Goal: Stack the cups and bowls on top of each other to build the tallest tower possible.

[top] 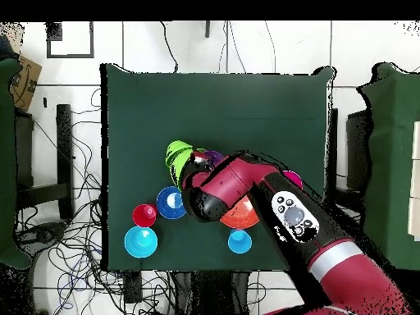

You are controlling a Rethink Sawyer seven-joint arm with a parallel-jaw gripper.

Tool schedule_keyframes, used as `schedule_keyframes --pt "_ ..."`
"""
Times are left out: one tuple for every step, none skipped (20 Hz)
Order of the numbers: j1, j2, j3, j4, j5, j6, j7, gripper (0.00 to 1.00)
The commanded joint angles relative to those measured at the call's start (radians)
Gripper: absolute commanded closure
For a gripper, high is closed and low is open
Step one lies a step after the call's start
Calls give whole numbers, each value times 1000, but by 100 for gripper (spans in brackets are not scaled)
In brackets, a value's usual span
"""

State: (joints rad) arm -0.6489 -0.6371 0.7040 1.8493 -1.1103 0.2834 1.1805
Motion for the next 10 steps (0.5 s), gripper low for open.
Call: schedule_keyframes --pt "50 21 -50 -33 -30 79 -11 0" --pt "55 22 -52 -36 -30 78 -6 0" --pt "62 21 -56 -40 -33 72 4 0" --pt "70 20 -61 -44 -36 66 14 0" --pt "84 18 -75 -54 -42 61 35 0" --pt "92 18 -86 -62 -45 61 44 0" --pt "100 17 -93 -67 -50 52 54 0" --pt "107 18 -96 -75 -50 48 59 0" --pt "115 20 -106 -82 -43 48 55 100" --pt "114 23 -103 -85 -38 54 48 100"
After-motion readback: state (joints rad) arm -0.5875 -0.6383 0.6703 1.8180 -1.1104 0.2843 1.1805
